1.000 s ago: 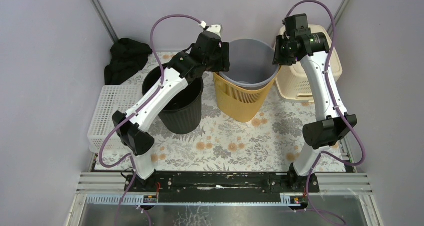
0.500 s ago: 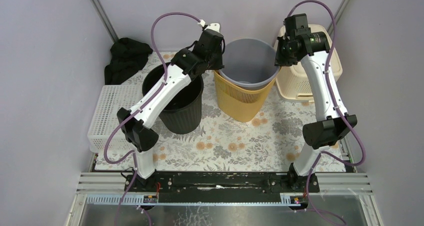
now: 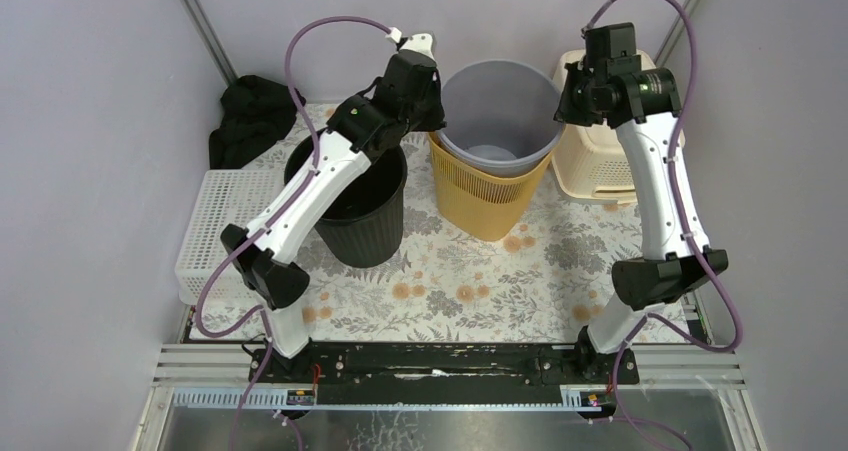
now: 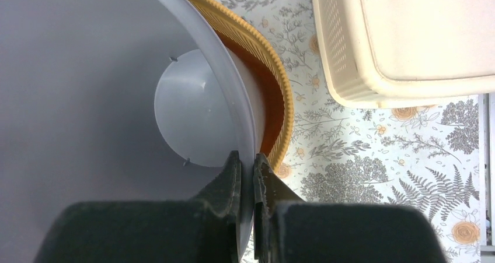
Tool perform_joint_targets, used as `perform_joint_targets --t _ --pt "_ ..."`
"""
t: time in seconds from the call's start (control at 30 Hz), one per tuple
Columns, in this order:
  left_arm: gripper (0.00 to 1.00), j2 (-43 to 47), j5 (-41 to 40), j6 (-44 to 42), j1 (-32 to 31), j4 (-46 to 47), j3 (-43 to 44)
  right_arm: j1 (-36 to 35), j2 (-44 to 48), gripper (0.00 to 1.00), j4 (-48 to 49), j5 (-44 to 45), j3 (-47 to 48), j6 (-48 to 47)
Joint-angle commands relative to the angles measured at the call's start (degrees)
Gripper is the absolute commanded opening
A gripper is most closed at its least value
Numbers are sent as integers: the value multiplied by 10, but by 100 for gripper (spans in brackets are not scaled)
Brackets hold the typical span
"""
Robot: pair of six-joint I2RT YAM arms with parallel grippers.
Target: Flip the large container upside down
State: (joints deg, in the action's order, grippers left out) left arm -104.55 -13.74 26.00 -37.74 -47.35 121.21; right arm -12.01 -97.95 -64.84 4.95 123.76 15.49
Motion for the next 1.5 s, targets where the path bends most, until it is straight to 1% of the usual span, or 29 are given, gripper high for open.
perform_joint_targets --t 0.0,0.43,0.63,0.9,1.07,1.27,1.47 --pt "14 41 46 -33 -4 73 27 -4 62 0 106 -11 12 -6" --pt "13 100 92 -32 -4 126 32 -4 125 0 175 -45 2 1" --pt "13 128 130 -28 -4 153 30 -4 170 0 209 -53 -10 7" --pt "14 180 166 -23 -4 205 2 -4 228 0 264 -64 -38 12" --pt "14 203 194 -14 -4 223 -3 -5 255 0 291 -87 -56 15" --pt "15 225 234 7 -4 228 -3 -4 277 0 302 -126 -56 21" --pt "15 255 261 27 -4 227 -18 -4 294 0 293 -154 -50 33"
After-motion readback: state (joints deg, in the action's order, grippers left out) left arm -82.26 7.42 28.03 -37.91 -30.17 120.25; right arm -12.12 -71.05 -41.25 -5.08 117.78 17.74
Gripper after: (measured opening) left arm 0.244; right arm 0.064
